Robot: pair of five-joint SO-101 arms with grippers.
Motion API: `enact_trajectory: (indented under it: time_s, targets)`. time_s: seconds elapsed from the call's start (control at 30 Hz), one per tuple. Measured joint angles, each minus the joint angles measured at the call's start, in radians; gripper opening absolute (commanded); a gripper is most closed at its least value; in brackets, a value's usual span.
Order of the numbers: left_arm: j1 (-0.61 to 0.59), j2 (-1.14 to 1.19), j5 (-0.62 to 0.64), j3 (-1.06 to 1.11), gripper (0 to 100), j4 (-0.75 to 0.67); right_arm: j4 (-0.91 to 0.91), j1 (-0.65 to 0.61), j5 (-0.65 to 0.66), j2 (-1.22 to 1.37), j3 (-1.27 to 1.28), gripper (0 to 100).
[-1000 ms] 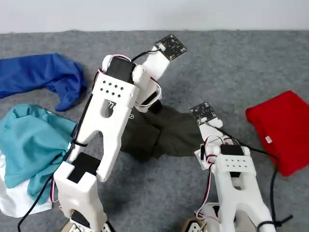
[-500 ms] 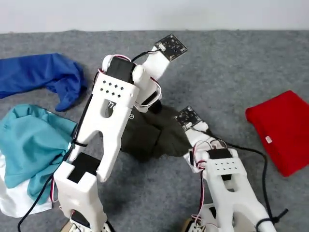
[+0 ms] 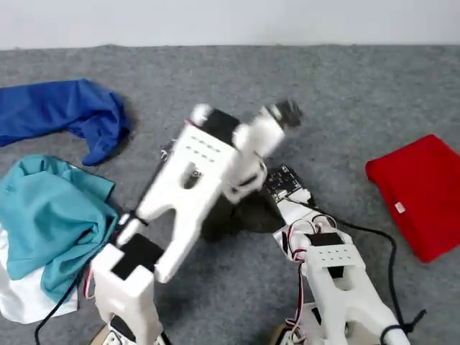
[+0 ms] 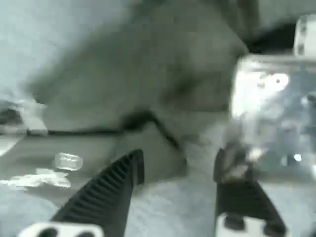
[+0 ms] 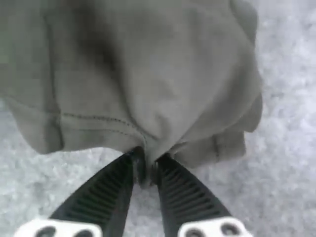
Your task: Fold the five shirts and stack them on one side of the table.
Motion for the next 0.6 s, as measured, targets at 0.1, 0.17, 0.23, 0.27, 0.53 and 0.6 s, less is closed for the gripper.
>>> enact_trajectory:
  time_s: [0.1, 0.17, 0.23, 0.27, 0.53, 0.6]
  targets:
    - [-0.048, 0.000, 0.005, 0.110, 24, -0.002, -0.003, 0.005, 0.000, 0.000, 0.002, 0.9]
    - [-0.083, 0.000, 0.000, 0.161, 22, -0.003, -0.006, 0.023, 0.000, 0.000, 0.002, 0.9]
    - [-0.118, 0.000, 0.000, 0.195, 20, -0.003, -0.008, 0.068, 0.000, 0.000, 0.000, 0.9]
    - [-0.133, 0.000, 0.000, 0.207, 20, -0.003, -0.008, 0.091, 0.000, 0.000, 0.000, 0.9]
    - [-0.110, 0.083, 0.000, 0.215, 20, -0.040, -0.011, 0.161, 0.000, 0.000, 0.000, 0.9]
    - [-0.068, 0.104, 0.000, 0.215, 20, -0.043, -0.011, 0.161, 0.000, 0.000, 0.000, 0.9]
